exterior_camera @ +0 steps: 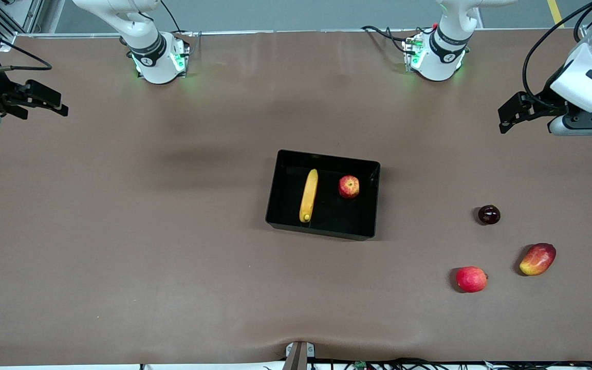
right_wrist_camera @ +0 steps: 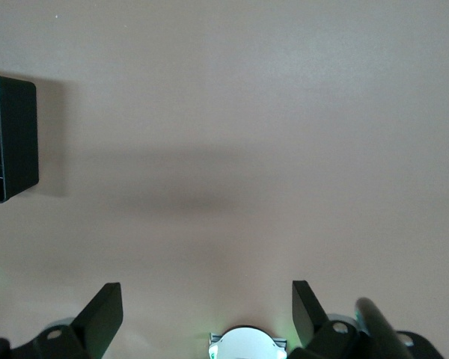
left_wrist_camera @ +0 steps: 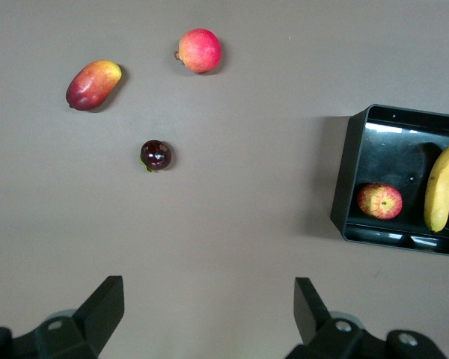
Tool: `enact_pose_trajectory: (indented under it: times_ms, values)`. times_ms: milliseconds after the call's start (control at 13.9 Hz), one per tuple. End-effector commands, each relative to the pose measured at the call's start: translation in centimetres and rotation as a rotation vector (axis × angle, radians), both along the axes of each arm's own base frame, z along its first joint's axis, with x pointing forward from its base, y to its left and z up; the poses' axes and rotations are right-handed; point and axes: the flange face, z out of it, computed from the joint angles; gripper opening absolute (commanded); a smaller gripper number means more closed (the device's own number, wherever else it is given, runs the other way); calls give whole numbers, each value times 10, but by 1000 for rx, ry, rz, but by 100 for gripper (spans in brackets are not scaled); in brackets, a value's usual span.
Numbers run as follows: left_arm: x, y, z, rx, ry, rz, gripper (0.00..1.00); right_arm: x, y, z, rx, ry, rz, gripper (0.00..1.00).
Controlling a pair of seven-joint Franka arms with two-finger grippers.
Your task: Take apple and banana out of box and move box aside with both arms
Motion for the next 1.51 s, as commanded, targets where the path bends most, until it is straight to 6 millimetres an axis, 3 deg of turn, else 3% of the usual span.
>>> enact_pose_trajectory:
  times_ms: [0,432,719,863,1079,1367,1439]
  values:
    - [-4,0,7,-15,3,-12,100,-4,0,7,17,-11,-4,100]
    - [9,-9,-2,-13,14,-10,100,-4,0,7,17,-12,-4,100]
    - [23,-57,-37,-18,45,-76,100,-4,0,7,17,-12,-4,100]
    - [27,-92,-57,-38,58,-11,100,-3,0,7,18,-12,-4,100]
    - [33,-147,-96,-71,63,76,100,-3,0,7,20,-12,-6,100]
    - [26,-203,-161,-90,57,100,100,-3,0,7,20,-12,-6,100]
    - [26,-209,-178,-92,38,116,100,-3,0,7,20,-12,-7,100]
